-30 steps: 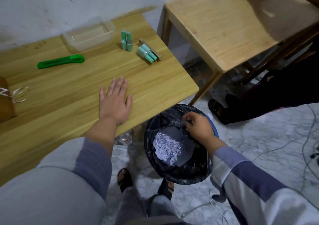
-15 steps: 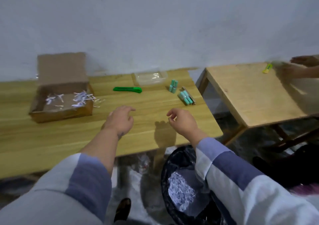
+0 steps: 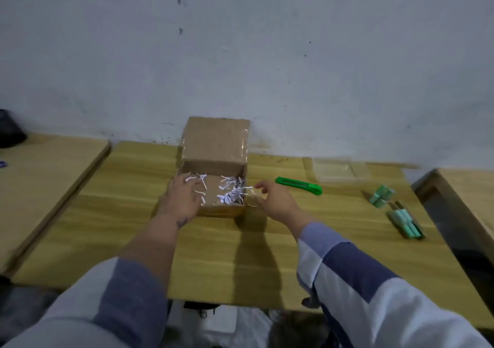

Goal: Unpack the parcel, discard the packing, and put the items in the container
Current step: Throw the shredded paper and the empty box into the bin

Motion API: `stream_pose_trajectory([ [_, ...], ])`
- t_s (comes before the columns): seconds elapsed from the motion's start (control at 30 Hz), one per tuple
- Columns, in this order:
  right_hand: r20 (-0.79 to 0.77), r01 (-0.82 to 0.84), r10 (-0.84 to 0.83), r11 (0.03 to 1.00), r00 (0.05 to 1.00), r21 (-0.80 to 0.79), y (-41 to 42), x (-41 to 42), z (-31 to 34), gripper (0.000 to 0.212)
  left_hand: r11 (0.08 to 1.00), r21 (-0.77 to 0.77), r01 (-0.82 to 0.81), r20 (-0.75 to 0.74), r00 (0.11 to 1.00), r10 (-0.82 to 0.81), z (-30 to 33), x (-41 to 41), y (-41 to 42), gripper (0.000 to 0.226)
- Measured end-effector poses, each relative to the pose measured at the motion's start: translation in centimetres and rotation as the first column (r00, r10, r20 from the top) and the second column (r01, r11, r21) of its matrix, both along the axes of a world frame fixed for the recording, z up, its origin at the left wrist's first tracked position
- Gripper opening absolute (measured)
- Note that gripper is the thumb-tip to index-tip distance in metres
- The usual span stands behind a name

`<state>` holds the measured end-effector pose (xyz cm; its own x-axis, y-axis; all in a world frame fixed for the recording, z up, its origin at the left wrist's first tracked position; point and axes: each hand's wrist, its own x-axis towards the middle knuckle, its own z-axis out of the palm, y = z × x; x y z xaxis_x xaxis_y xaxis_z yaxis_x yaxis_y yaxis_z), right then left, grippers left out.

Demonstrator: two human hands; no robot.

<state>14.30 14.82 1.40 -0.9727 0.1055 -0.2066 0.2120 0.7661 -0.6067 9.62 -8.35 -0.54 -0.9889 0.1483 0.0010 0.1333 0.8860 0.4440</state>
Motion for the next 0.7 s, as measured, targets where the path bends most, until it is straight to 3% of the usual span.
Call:
stream_pose_trajectory([
  [0.13,0.133,0.131,-0.112,0.98,0.985,-0.148,-3.5,-4.2,-2.5,0.065,0.997,0.044,-0.057,0.057,0.997,0.055,-2.4,-4.2,-2.9,0.059],
  [0.27,0.165,0.298,-0.274,0.945,0.947,-0.137,-5.8,-6.6,-3.8,0.049,0.985,0.149,-0.086,0.195,0.979,0.056,-4.1,-6.5,-4.6,0.057],
  [0.43,0.193,0.543,-0.509,0.805,0.839,-0.24,-5.3,-8.3,-3.5,0.039,0.969,0.207,-0.138,0.224,0.97,0.091,-3.6,-7.8,-4.4,0.049],
  [0.5,0.131,0.573,-0.558,0.786,0.819,-0.232,-4.9,-8.6,-2.9,0.038,0.967,0.206,-0.15,0.219,0.97,0.104,-3.2,-7.9,-4.1,0.055],
  [0.57,0.014,0.577,-0.589,0.786,0.808,-0.219,-4.4,-8.8,-1.7,0.031,0.967,0.203,-0.156,0.228,0.968,0.108,-3.0,-7.7,-3.8,0.048],
  [0.7,-0.109,0.419,-0.474,0.847,0.874,-0.327,-3.9,-8.6,1.0,0.021,0.959,0.228,-0.17,0.253,0.961,0.11,-2.1,-6.9,-2.1,0.04],
])
